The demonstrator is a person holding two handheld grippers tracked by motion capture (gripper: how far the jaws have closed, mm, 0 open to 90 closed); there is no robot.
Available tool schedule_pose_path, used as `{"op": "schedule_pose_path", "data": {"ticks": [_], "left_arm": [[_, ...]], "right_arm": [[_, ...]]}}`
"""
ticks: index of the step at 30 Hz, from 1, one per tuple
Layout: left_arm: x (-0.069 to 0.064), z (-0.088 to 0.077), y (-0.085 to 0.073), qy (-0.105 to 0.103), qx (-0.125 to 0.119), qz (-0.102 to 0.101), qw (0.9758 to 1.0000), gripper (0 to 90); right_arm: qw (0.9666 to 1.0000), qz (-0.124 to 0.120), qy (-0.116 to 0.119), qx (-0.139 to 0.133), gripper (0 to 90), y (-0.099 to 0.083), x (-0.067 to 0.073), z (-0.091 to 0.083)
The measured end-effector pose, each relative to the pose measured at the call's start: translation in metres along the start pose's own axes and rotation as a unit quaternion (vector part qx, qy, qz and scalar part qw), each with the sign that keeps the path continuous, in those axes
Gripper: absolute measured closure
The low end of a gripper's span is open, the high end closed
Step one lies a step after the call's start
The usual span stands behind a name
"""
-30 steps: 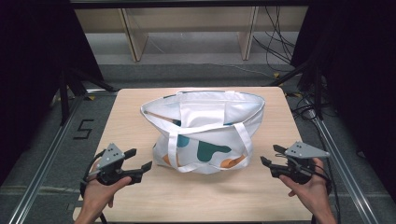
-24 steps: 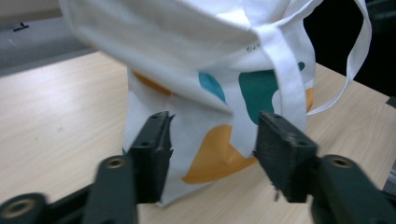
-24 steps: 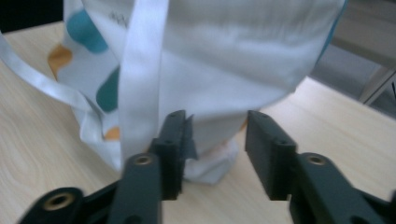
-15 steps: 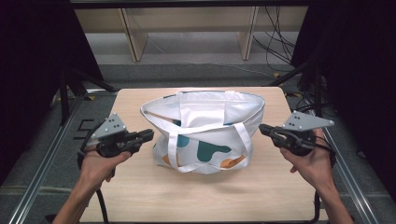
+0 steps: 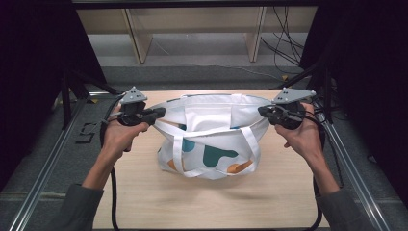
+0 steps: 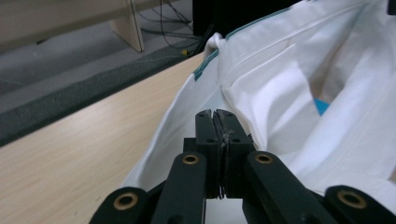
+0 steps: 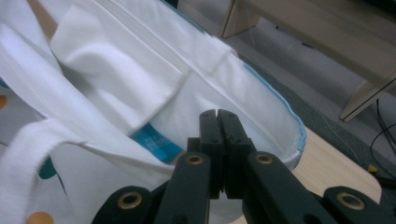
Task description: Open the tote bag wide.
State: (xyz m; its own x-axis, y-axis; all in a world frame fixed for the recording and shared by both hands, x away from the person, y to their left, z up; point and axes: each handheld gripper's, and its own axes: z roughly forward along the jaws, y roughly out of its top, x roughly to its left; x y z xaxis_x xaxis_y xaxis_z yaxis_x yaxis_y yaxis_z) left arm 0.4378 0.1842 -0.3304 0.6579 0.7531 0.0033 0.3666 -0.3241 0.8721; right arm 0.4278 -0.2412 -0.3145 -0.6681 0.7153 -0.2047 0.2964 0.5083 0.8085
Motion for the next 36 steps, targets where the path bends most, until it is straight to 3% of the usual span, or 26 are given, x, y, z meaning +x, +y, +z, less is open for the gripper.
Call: {"op": "schedule_pose_path", "data": {"ticks": [2,4,5,7,8,10,12,14,15,17,19,21,22,24,25,26,29,31,32,34,36], "left_arm": [[0.005,0.009,-0.009,0.001,0.01,-0.017,0.9998,87.9],[0.012,0.019,-0.02,0.01,0.029,-0.018,0.9994,88.0],[0.016,0.022,-0.026,0.009,0.041,-0.014,0.999,88.0],[0.019,0.03,-0.037,0.005,0.049,-0.03,0.9984,88.5],[0.02,0.035,-0.046,0.002,0.056,-0.037,0.9978,88.5],[0.022,0.042,-0.058,0.0,0.078,-0.028,0.9966,88.8],[0.023,0.052,-0.075,0.0,0.107,-0.034,0.9936,88.8],[0.024,0.056,-0.082,-0.002,0.108,-0.041,0.9933,89.4],[0.027,0.065,-0.098,-0.01,0.108,-0.063,0.9921,89.6],[0.027,0.069,-0.107,-0.014,0.097,-0.077,0.9922,89.7],[0.025,0.068,-0.11,-0.011,0.089,-0.071,0.9934,89.7],[0.024,0.068,-0.112,-0.014,0.084,-0.078,0.9933,89.7],[0.023,0.068,-0.113,-0.013,0.087,-0.07,0.9937,89.8],[0.02,0.068,-0.113,-0.008,0.084,-0.066,0.9943,89.8],[0.02,0.067,-0.113,-0.008,0.088,-0.06,0.9943,89.8],[0.018,0.067,-0.112,-0.005,0.083,-0.069,0.9942,89.8],[0.017,0.064,-0.111,-0.004,0.091,-0.056,0.9942,89.7],[0.014,0.059,-0.109,0.001,0.078,-0.06,0.9952,89.1],[0.013,0.055,-0.107,0.0,0.071,-0.064,0.9954,87.2],[0.011,0.048,-0.103,-0.008,0.057,-0.064,0.9963,84.9],[0.004,0.045,-0.096,-0.016,0.049,-0.057,0.997,84.5]], "right_arm": [[0.9998,0.013,0.008,0.012,90.0,-0.008,-0.002,0.006],[0.9991,0.017,0.022,0.032,90.0,-0.02,0.0,0.015],[0.999,0.011,0.022,0.038,90.0,-0.025,0.001,0.019],[0.9982,0.011,0.02,0.056,90.0,-0.037,0.005,0.03],[0.9977,0.008,0.024,0.063,90.0,-0.042,0.006,0.033],[0.9964,0.016,0.031,0.077,90.0,-0.055,0.01,0.044],[0.9958,0.017,0.03,0.085,90.0,-0.065,0.012,0.052],[0.9944,0.026,0.039,0.095,90.0,-0.075,0.014,0.059],[0.9932,0.04,0.048,0.098,90.0,-0.082,0.016,0.063],[0.9934,0.048,0.051,0.091,90.0,-0.089,0.02,0.067],[0.9923,0.039,0.055,0.103,90.0,-0.095,0.024,0.069],[0.9912,0.043,0.064,0.108,90.0,-0.107,0.031,0.074],[0.9912,0.038,0.066,0.108,90.0,-0.11,0.033,0.076],[0.9919,0.046,0.063,0.1,90.0,-0.121,0.039,0.08],[0.9907,0.053,0.07,0.104,90.0,-0.124,0.04,0.081],[0.9918,0.058,0.065,0.094,90.0,-0.126,0.041,0.082],[0.9893,0.038,0.073,0.12,90.0,-0.118,0.038,0.077],[0.992,0.043,0.057,0.104,90.0,-0.115,0.038,0.074],[0.9926,0.041,0.06,0.097,89.6,-0.111,0.034,0.069],[0.9931,0.065,0.059,0.079,88.1,-0.103,0.031,0.058],[0.997,0.044,0.049,0.042,88.2,-0.093,0.025,0.051]]}}
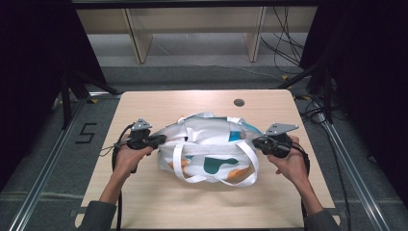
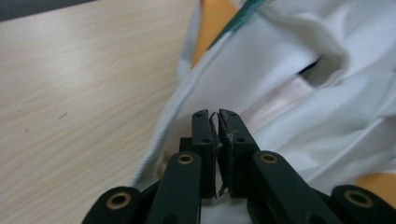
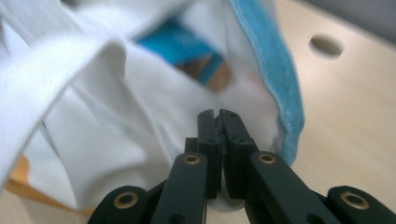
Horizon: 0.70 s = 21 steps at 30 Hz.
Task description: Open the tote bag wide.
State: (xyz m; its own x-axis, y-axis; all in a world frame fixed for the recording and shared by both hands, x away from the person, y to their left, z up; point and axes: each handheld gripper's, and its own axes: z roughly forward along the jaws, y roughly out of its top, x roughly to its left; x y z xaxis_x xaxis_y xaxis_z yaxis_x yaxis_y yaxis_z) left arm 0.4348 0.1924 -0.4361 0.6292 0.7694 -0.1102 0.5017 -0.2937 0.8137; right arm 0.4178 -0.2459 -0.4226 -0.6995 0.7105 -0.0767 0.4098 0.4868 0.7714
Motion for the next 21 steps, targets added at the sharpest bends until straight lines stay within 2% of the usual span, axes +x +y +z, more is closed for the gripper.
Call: {"op": "schedule_pose_path", "data": {"ticks": [1,3,4,5,6,8,9,11,12,13,15,16,18,19,20,21], "left_arm": [[-0.006,0.0,0.003,-0.006,-0.009,0.003,0.9999,84.3],[-0.02,0.001,0.01,-0.021,-0.01,0.015,0.9996,84.0],[-0.027,0.002,0.014,-0.032,-0.006,0.028,0.9991,83.8],[-0.035,0.005,0.017,-0.044,-0.006,0.033,0.9985,84.0],[-0.042,0.007,0.02,-0.052,0.0,0.045,0.9976,84.1],[-0.055,0.015,0.021,-0.07,0.015,0.054,0.996,85.5],[-0.06,0.019,0.02,-0.085,0.026,0.059,0.9943,86.6],[-0.071,0.02,0.015,-0.095,0.051,0.085,0.9906,88.8],[-0.075,0.02,0.012,-0.112,0.051,0.08,0.9892,88.7],[-0.077,0.018,0.01,-0.121,0.052,0.083,0.9878,88.9],[-0.079,0.016,0.01,-0.116,0.048,0.086,0.9884,87.9],[-0.077,0.015,0.014,-0.105,0.039,0.086,0.99,87.3],[-0.072,0.017,0.023,-0.098,0.022,0.076,0.9921,86.9],[-0.069,0.018,0.028,-0.089,0.019,0.079,0.9926,87.0],[-0.067,0.02,0.034,-0.08,0.019,0.073,0.9939,87.0],[-0.062,0.024,0.041,-0.075,0.021,0.082,0.9936,87.3]], "right_arm": [[0.9999,0.003,0.003,-0.011,88.4,0.006,0.001,-0.004],[0.9995,-0.003,0.009,-0.029,89.7,0.018,0.005,-0.008],[0.9992,0.002,0.015,-0.038,90.0,0.023,0.009,-0.009],[0.9987,-0.013,0.017,-0.046,90.0,0.029,0.01,-0.007],[0.9983,-0.019,0.018,-0.051,90.0,0.034,0.014,-0.002],[0.9988,-0.031,0.02,-0.033,90.0,0.042,0.019,0.009],[0.9988,-0.031,0.026,-0.025,90.0,0.043,0.021,0.015],[0.9983,-0.044,0.039,-0.005,90.0,0.044,0.025,0.028],[0.9976,-0.05,0.048,0.009,90.0,0.042,0.027,0.031],[0.997,-0.044,0.06,0.021,90.0,0.04,0.031,0.031],[0.9953,-0.054,0.078,0.019,90.0,0.036,0.037,0.03],[0.9934,-0.058,0.09,0.039,90.0,0.034,0.043,0.029],[0.9911,-0.081,0.087,0.061,90.0,0.026,0.054,0.031],[0.9903,-0.083,0.088,0.066,90.0,0.023,0.058,0.033],[0.9904,-0.078,0.088,0.073,90.0,0.023,0.06,0.033],[0.9906,-0.08,0.088,0.067,90.0,0.024,0.058,0.032]]}}
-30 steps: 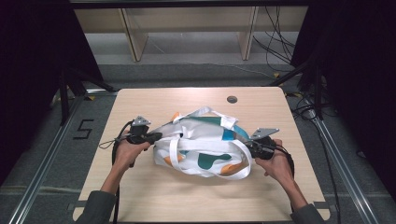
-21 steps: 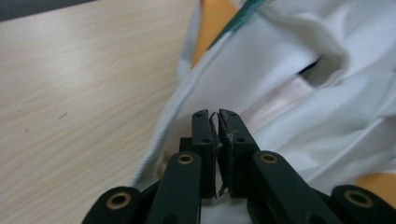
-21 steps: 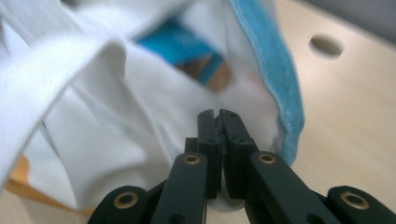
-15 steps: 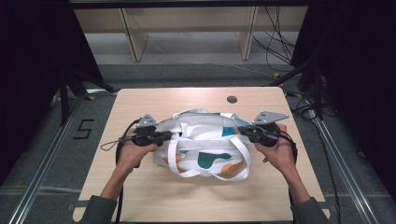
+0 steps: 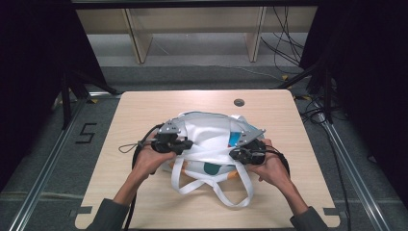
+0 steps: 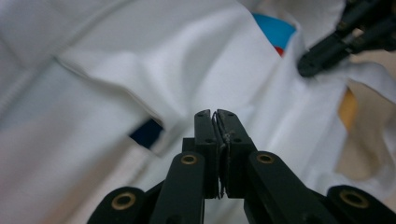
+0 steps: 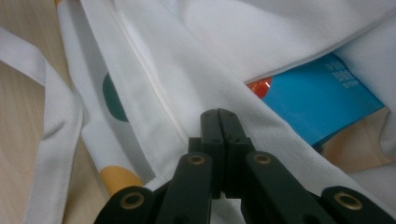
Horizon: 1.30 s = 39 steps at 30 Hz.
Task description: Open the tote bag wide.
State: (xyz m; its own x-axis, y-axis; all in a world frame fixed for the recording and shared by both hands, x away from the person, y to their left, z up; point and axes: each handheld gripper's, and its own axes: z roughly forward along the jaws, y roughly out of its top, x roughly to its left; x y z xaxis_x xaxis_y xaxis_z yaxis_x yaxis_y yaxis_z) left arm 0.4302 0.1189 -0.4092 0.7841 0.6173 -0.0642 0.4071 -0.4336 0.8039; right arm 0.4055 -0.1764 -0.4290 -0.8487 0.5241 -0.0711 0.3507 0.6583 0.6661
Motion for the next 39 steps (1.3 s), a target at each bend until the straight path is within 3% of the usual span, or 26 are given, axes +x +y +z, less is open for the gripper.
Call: {"op": "schedule_pose_path", "data": {"ticks": [3,4,6,8,10,13,14,15,16,17,19,21,22,24,25,27,28,30,31,32,33,34,35,39], "left_arm": [[0.005,0.005,0.006,0.005,0.006,-0.01,0.9999,87.7],[0.009,0.011,0.011,-0.002,0.011,-0.02,0.9997,87.9],[0.009,0.016,0.013,-0.009,0.015,-0.024,0.9995,87.9],[0.006,0.02,0.014,-0.015,0.028,-0.018,0.9993,87.5],[0.005,0.025,0.014,-0.028,0.054,-0.002,0.9982,86.8],[0.008,0.037,0.014,-0.029,0.074,-0.001,0.9968,87.7],[0.009,0.041,0.015,-0.023,0.076,-0.003,0.9969,88.9],[0.011,0.045,0.016,-0.003,0.087,0.006,0.9962,89.2],[0.013,0.051,0.019,0.022,0.098,0.017,0.9948,89.2],[0.015,0.055,0.02,0.031,0.103,0.018,0.994,89.2],[0.019,0.062,0.024,0.039,0.1,0.007,0.9942,89.3],[0.026,0.064,0.03,0.059,0.097,0.005,0.9935,89.5],[0.026,0.064,0.03,0.059,0.097,0.005,0.9935,89.6],[0.04,0.068,0.038,0.088,0.096,-0.002,0.9915,89.7],[0.045,0.07,0.04,0.092,0.103,-0.003,0.9904,89.7],[0.048,0.074,0.042,0.1,0.099,-0.006,0.99,89.8],[0.047,0.076,0.042,0.103,0.097,-0.006,0.9899,89.7],[0.041,0.074,0.043,0.107,0.102,0.009,0.989,89.6],[0.038,0.071,0.043,0.103,0.095,0.008,0.9902,89.5],[0.035,0.067,0.042,0.088,0.078,-0.002,0.993,89.0],[0.035,0.067,0.042,0.088,0.078,-0.002,0.993,88.5],[0.03,0.054,0.041,0.063,0.06,-0.005,0.9962,88.0],[0.026,0.046,0.04,0.047,0.046,-0.008,0.9978,87.8],[0.003,0.036,0.032,-0.009,0.034,0.001,0.9994,86.9]], "right_arm": [[0.9996,0.0,-0.017,-0.023,90.0,0.005,-0.004,-0.005],[0.9982,-0.002,-0.026,-0.053,90.0,0.012,-0.01,-0.011],[0.9966,0.01,-0.037,-0.072,90.0,0.018,-0.014,-0.013],[0.9949,0.009,-0.054,-0.085,90.0,0.023,-0.02,-0.011],[0.9965,0.013,-0.039,-0.073,90.0,0.024,-0.022,-0.005],[0.9989,0.004,-0.022,-0.04,90.0,0.019,-0.019,0.007],[0.9992,0.0,-0.011,-0.039,90.0,0.019,-0.019,0.008],[0.9991,0.002,-0.009,-0.04,90.0,0.018,-0.017,0.008],[0.9996,0.004,-0.003,-0.028,90.0,0.017,-0.015,0.006],[0.9999,-0.003,0.007,-0.013,90.0,0.015,-0.01,0.007],[0.9995,-0.006,0.03,0.011,90.0,0.007,-0.003,0.01],[0.999,-0.008,0.041,0.017,90.0,-0.002,0.002,0.014],[0.9985,-0.004,0.049,0.024,90.0,-0.005,0.006,0.014],[0.998,-0.007,0.052,0.035,90.0,-0.007,0.01,0.014],[0.9976,-0.021,0.053,0.04,90.0,-0.007,0.011,0.015],[0.9972,-0.018,0.053,0.05,90.0,-0.009,0.017,0.015],[0.9967,-0.034,0.052,0.051,90.0,-0.009,0.015,0.015],[0.9972,-0.023,0.052,0.048,90.0,-0.009,0.016,0.015],[0.9978,-0.02,0.047,0.042,90.0,-0.008,0.015,0.014],[0.998,-0.029,0.042,0.038,90.0,-0.006,0.014,0.012],[0.9985,-0.023,0.034,0.036,90.0,-0.003,0.015,0.009],[0.9988,-0.036,0.028,0.016,90.0,0.0,0.013,0.007],[0.9991,-0.036,0.022,0.002,90.0,0.003,0.013,0.006],[0.9995,-0.028,-0.005,-0.014,90.0,0.012,0.007,0.0]]}}
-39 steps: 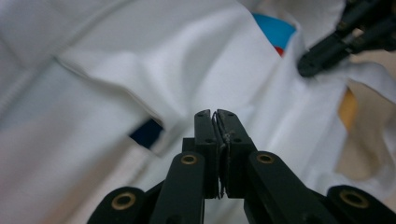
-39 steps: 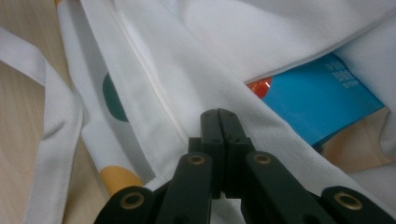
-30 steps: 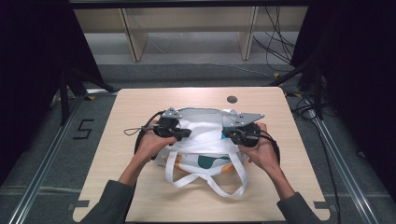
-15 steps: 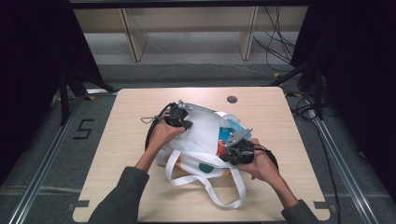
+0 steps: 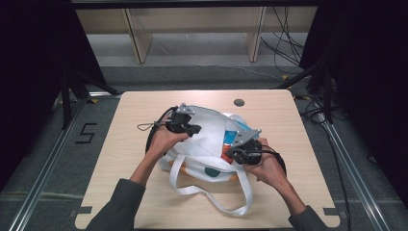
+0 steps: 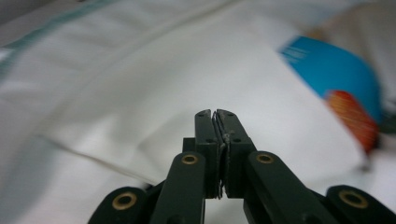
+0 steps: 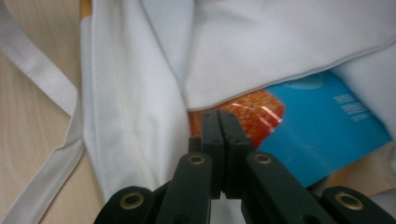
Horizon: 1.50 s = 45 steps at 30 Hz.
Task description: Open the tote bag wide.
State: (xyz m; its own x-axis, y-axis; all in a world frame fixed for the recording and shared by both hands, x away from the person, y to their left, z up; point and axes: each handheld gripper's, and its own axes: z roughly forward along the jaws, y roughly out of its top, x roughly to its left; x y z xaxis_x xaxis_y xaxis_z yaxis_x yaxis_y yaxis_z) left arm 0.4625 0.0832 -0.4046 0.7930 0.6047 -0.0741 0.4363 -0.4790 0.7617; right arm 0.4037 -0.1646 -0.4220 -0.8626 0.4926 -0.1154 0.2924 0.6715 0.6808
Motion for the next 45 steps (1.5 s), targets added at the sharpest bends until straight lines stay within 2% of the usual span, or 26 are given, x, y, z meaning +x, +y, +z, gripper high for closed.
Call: {"op": "schedule_pose_path", "data": {"ticks": [4,9,11,12,16,17,19,20,21,22,24,25,26,27,28,30,31,33,35,36,37,40,41,42,43,45], "left_arm": [[-0.028,0.004,-0.006,-0.059,-0.007,0.016,0.9981,86.2],[-0.054,0.015,-0.01,-0.085,0.006,0.034,0.9958,85.4],[-0.058,0.02,-0.012,-0.088,0.013,0.035,0.9954,85.0],[-0.057,0.023,-0.013,-0.088,0.017,0.041,0.9951,85.0],[-0.054,0.032,-0.014,-0.075,0.029,0.037,0.9961,83.4],[-0.053,0.033,-0.012,-0.064,0.037,0.047,0.9962,84.1],[-0.052,0.036,-0.005,-0.046,0.069,0.076,0.9937,86.6],[-0.052,0.037,-0.002,-0.043,0.072,0.077,0.9935,87.5],[-0.052,0.038,0.003,-0.025,0.074,0.085,0.9934,87.8],[-0.052,0.041,0.007,-0.001,0.068,0.076,0.9948,87.7],[-0.044,0.046,0.016,0.035,0.079,0.093,0.992,88.0],[-0.038,0.049,0.019,0.036,0.081,0.085,0.9924,87.1],[-0.034,0.052,0.021,0.049,0.083,0.081,0.992,88.4],[-0.028,0.056,0.022,0.068,0.089,0.082,0.9903,89.2],[-0.018,0.06,0.024,0.072,0.091,0.071,0.9907,89.4],[-0.007,0.061,0.024,0.068,0.088,0.043,0.9929,89.4],[-0.002,0.059,0.024,0.073,0.088,0.039,0.9927,89.4],[0.005,0.055,0.022,0.062,0.075,0.018,0.9951,89.4],[0.005,0.046,0.018,0.062,0.066,0.018,0.9957,89.2],[0.005,0.042,0.016,0.059,0.069,0.021,0.9956,88.7],[0.003,0.037,0.012,0.059,0.061,0.025,0.9961,88.4],[-0.004,0.022,-0.004,0.038,0.071,0.037,0.9961,86.7],[-0.006,0.019,-0.008,0.033,0.071,0.043,0.996,86.1],[-0.009,0.013,-0.016,0.026,0.063,0.036,0.997,86.1],[-0.01,0.009,-0.02,0.019,0.065,0.038,0.997,86.2],[-0.012,0.003,-0.028,0.004,0.074,0.033,0.9967,85.9]], "right_arm": [[0.9999,0.014,-0.007,-0.004,90.0,-0.004,-0.005,-0.004],[0.9995,0.023,-0.017,-0.011,90.0,-0.012,-0.006,-0.013],[0.9993,0.029,-0.017,-0.014,90.0,-0.013,-0.006,-0.015],[0.9994,0.021,-0.021,-0.017,90.0,-0.013,-0.008,-0.015],[0.9991,0.028,-0.029,-0.008,90.0,-0.015,-0.007,-0.015],[0.9993,0.025,-0.027,-0.005,90.0,-0.016,-0.007,-0.014],[0.9991,0.029,-0.031,-0.006,90.0,-0.016,-0.007,-0.013],[0.9987,0.028,-0.042,-0.007,90.0,-0.015,-0.008,-0.013],[0.9984,0.026,-0.05,-0.004,90.0,-0.014,-0.009,-0.013],[0.9984,0.027,-0.048,0.01,90.0,-0.013,-0.012,-0.013],[0.998,0.026,-0.055,0.016,90.0,-0.015,-0.014,-0.009],[0.9977,0.024,-0.057,0.029,90.0,-0.017,-0.014,-0.007],[0.997,0.029,-0.052,0.049,90.0,-0.02,-0.012,-0.006],[0.9967,0.026,-0.051,0.056,90.0,-0.022,-0.011,-0.006],[0.9962,0.023,-0.048,0.069,90.0,-0.026,-0.011,-0.005],[0.9958,0.025,-0.046,0.075,90.0,-0.033,-0.009,-0.004],[0.9958,0.029,-0.04,0.077,90.0,-0.035,-0.008,-0.004],[0.9958,0.021,-0.043,0.078,90.0,-0.033,-0.01,-0.005],[0.9961,0.021,-0.05,0.07,90.0,-0.029,-0.01,-0.008],[0.9971,0.002,-0.049,0.059,90.0,-0.026,-0.012,-0.011],[0.9984,0.025,-0.034,0.037,90.0,-0.023,-0.01,-0.012],[0.9992,0.002,-0.034,-0.018,90.0,-0.011,-0.011,-0.013],[0.9993,0.004,-0.029,-0.023,90.0,-0.006,-0.009,-0.012],[0.9994,0.001,-0.027,-0.021,90.0,-0.002,-0.007,-0.01],[0.9992,-0.014,-0.024,-0.027,90.0,0.003,-0.005,-0.005],[0.9996,-0.019,-0.011,-0.019,90.0,0.012,0.002,0.002]]}}
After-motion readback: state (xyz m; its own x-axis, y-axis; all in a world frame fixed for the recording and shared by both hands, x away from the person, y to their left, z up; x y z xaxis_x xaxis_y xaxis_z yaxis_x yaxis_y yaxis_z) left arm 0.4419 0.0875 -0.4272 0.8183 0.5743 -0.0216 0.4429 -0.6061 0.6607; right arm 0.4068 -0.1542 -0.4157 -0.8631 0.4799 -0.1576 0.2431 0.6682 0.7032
